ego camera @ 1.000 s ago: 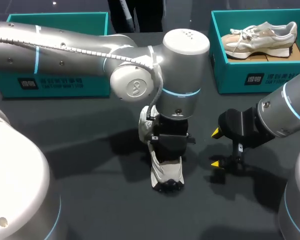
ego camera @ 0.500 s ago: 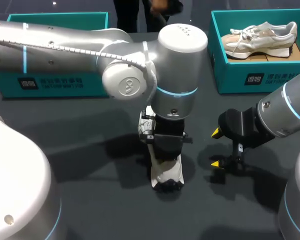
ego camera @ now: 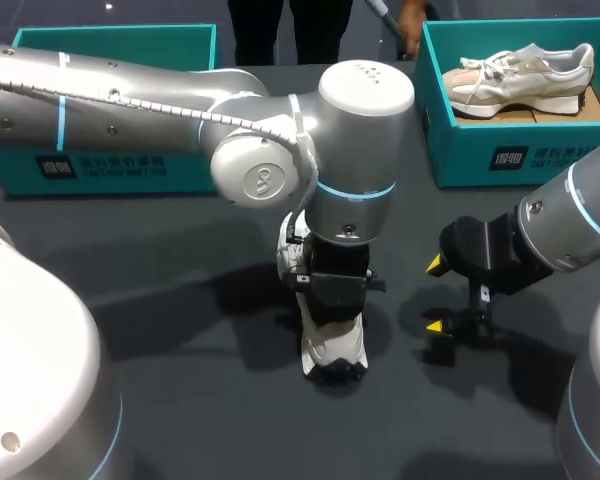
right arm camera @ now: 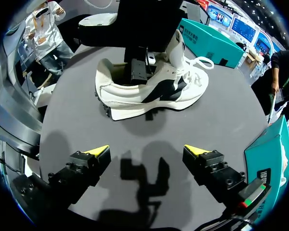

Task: Take the shoe out of the shoebox, open the shoe tongue, remove and reinsert the insole, then place the shoe into the shoebox

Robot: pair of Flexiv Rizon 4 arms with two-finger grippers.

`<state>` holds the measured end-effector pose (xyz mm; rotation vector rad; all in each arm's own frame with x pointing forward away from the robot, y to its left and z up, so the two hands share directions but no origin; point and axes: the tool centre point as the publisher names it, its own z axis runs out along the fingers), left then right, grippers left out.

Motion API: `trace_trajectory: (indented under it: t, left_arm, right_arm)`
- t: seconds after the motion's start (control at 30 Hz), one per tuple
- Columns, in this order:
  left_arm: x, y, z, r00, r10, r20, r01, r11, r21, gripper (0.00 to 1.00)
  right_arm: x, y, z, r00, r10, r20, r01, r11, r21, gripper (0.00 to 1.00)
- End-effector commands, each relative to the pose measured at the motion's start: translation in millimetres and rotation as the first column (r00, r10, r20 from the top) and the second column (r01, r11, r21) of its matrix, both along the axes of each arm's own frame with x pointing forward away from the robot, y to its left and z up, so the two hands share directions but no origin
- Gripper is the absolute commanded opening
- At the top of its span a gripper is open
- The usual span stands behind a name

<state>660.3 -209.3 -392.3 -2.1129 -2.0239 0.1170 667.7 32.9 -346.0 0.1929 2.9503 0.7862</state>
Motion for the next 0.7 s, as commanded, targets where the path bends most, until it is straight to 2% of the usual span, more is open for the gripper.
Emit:
trace_trajectory:
  t: [0.03, 0.33, 0.7]
  left_arm:
    - [1.9, -8.1, -9.6, 1.000, -0.008, 0.004, 0.008, 1.000, 0.018, 0.00]
    - [8.3, -12.2, -11.9, 1.000, 0.000, 0.028, 0.000, 1.000, 0.012, 0.00]
    - [13.0, -1.6, 26.8, 0.995, 0.030, 0.094, -0.022, 0.996, -0.091, 0.00]
  right_arm:
    - [-1.5, -11.9, 4.9, 1.000, 0.007, -0.010, -0.007, 1.000, 0.008, 1.00]
    - [-3.0, -25.5, 6.8, 1.000, -0.019, -0.013, 0.019, 1.000, -0.005, 1.00]
    - [-7.4, -29.2, 8.2, 0.999, -0.053, 0.009, 0.053, 0.999, -0.004, 1.00]
